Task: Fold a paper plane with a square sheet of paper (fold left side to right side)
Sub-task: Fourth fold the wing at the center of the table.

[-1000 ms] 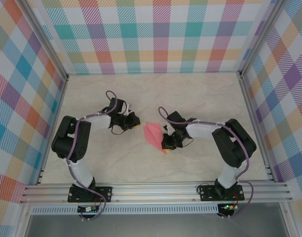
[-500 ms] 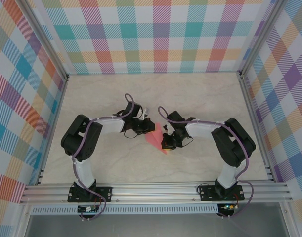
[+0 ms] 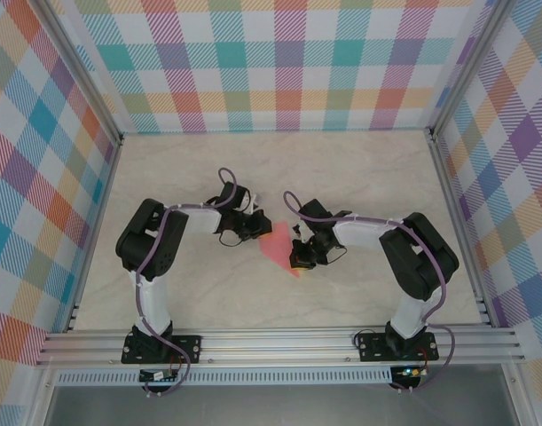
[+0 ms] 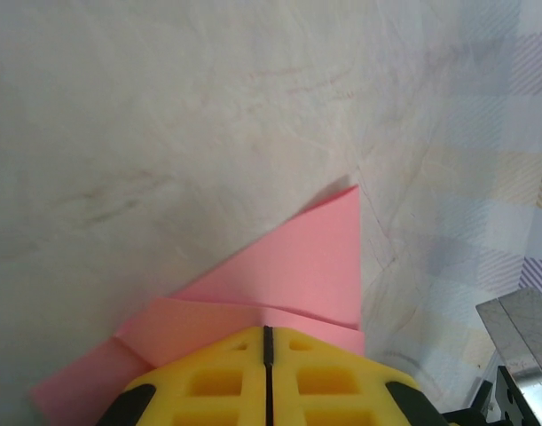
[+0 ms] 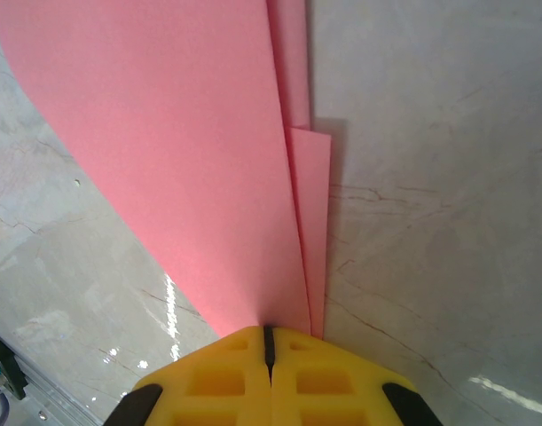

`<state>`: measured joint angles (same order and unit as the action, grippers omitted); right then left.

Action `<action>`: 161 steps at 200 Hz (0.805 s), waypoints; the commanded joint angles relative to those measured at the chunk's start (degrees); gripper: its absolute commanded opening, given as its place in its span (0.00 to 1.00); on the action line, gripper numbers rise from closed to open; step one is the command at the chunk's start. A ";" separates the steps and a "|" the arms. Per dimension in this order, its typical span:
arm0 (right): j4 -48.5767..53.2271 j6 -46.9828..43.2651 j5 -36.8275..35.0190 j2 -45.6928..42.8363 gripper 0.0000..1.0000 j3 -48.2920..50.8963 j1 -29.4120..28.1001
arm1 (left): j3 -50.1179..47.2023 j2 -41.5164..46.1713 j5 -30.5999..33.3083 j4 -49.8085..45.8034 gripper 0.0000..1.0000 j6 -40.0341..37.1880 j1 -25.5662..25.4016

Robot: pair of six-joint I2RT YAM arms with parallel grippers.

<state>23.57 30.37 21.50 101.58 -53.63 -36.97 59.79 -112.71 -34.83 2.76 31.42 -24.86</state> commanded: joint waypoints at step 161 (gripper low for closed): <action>7.21 -1.50 -8.84 5.60 0.03 3.31 -0.29 | -1.07 10.07 -2.74 -3.21 0.08 -2.13 -1.23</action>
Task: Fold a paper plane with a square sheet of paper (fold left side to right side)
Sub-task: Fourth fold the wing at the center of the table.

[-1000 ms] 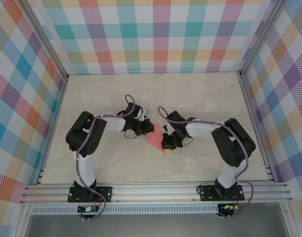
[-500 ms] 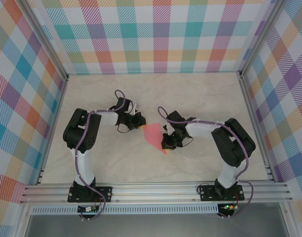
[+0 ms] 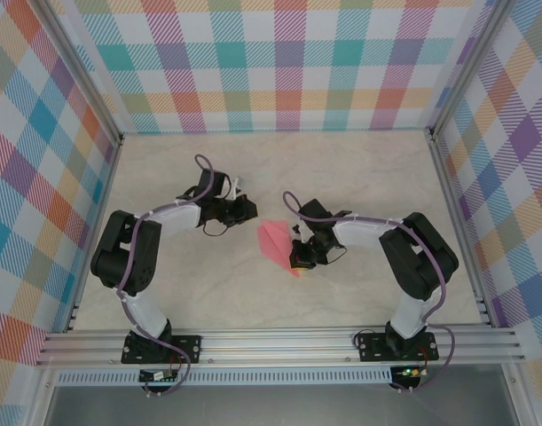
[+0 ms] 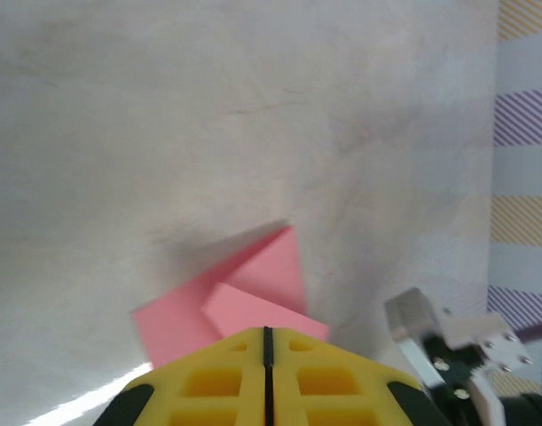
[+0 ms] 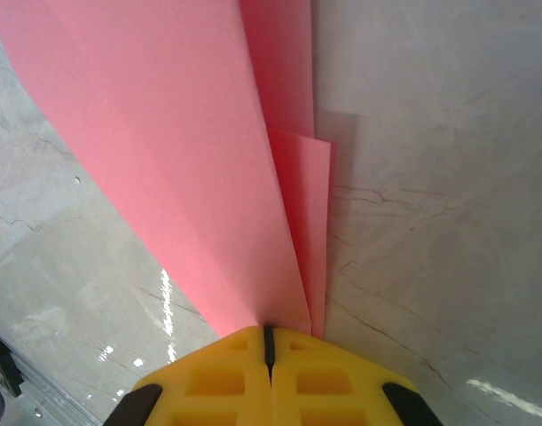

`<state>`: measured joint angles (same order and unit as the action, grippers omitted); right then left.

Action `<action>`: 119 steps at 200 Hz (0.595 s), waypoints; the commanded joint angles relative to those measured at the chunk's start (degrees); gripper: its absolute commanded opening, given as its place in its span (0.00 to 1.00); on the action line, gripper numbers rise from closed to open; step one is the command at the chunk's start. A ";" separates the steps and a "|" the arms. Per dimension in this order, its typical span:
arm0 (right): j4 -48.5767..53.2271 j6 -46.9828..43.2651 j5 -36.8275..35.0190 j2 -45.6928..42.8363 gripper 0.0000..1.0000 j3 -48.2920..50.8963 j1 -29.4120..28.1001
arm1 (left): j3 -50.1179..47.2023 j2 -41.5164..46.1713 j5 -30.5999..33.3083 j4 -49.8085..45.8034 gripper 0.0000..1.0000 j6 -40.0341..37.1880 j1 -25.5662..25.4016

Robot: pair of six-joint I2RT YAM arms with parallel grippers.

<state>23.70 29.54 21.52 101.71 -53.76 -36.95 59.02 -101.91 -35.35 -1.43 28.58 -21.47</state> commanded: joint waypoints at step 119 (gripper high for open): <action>8.07 0.41 -8.48 -4.20 0.03 0.96 -0.96 | 3.09 -12.66 3.55 -0.99 0.07 -0.57 -8.06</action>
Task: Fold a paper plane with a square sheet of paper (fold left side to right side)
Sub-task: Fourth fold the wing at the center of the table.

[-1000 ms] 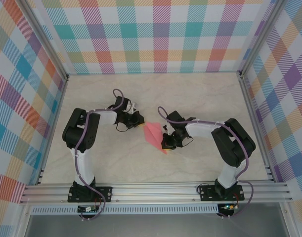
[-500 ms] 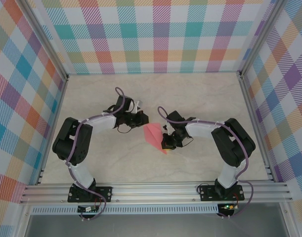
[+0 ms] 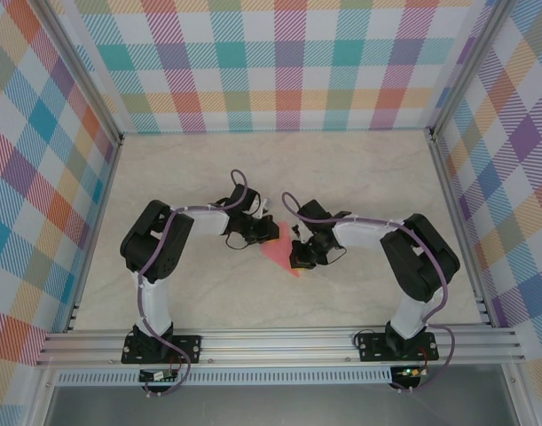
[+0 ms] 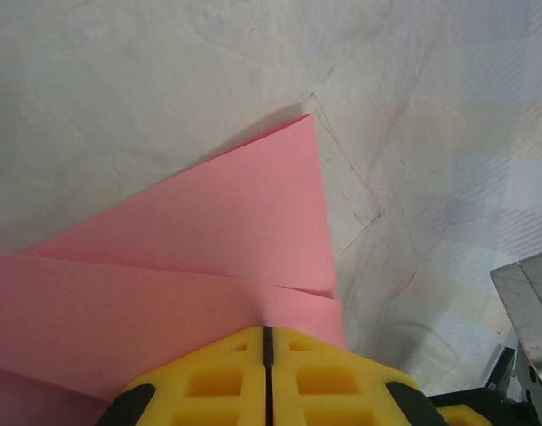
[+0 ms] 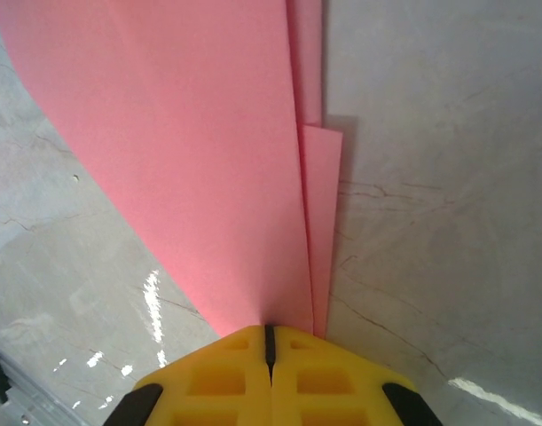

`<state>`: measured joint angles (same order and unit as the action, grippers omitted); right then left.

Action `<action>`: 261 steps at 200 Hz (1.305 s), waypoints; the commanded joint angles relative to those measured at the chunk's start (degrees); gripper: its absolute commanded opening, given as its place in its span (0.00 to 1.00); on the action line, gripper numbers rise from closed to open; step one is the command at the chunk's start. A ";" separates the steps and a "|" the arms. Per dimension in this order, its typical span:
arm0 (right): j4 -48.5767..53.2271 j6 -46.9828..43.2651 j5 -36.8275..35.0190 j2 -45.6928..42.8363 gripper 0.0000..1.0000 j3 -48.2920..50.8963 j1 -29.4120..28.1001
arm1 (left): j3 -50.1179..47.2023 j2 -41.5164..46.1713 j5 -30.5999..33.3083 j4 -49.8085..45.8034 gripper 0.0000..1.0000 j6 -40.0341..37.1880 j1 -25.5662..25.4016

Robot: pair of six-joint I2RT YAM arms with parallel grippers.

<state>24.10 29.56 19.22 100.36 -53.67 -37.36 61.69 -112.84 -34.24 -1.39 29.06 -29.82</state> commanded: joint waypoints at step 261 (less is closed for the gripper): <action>2.31 16.34 -5.95 -1.96 0.04 5.55 -3.68 | -1.14 -1.25 3.48 -0.96 0.06 -1.21 0.29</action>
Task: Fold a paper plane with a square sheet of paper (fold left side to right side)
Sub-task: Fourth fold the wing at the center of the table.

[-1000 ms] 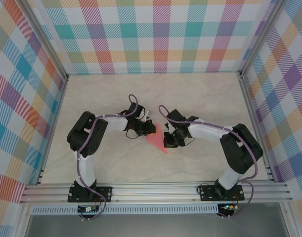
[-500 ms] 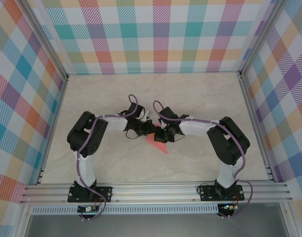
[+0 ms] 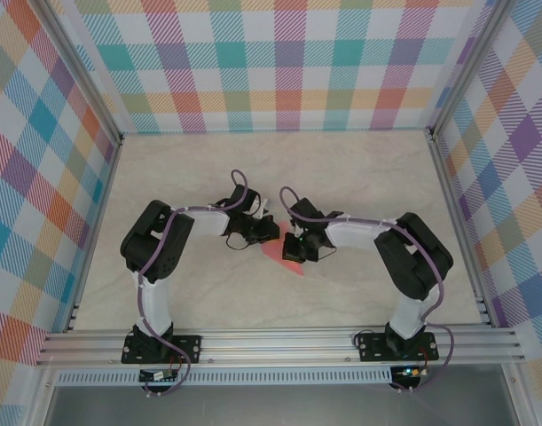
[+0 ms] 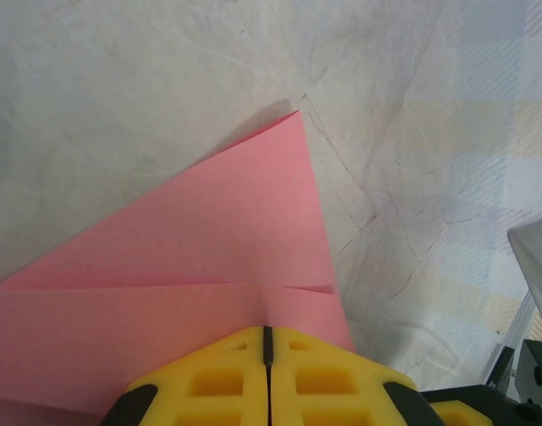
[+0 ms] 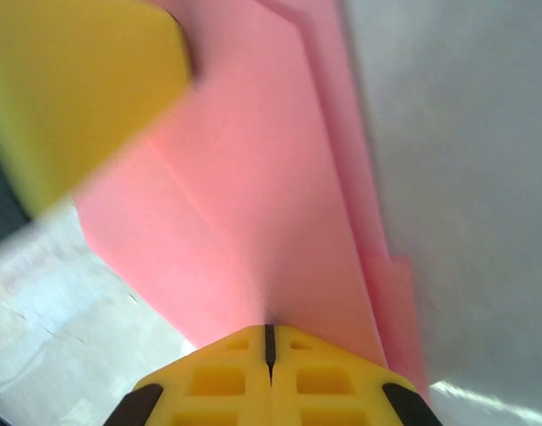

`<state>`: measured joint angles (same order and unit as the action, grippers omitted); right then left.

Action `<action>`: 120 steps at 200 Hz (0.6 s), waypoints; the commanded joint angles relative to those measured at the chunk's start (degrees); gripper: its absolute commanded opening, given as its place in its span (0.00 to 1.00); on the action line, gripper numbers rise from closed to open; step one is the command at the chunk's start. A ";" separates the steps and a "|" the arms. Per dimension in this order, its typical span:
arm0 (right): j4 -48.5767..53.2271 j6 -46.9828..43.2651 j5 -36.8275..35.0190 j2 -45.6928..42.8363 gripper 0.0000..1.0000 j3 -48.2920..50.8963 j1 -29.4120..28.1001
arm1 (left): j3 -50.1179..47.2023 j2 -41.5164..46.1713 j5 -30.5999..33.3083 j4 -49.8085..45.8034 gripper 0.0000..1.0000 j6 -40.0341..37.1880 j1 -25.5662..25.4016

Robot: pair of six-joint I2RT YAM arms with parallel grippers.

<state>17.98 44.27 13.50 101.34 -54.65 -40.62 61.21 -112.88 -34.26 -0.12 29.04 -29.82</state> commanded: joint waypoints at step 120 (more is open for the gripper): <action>13.16 -10.34 -9.44 -18.72 0.45 6.46 -0.07 | 0.92 9.96 0.31 -4.30 0.38 0.25 1.14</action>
<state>28.75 39.40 7.33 84.47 -45.65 -40.62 61.54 -110.26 -34.48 -2.31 29.30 -29.74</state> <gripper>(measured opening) 0.403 0.332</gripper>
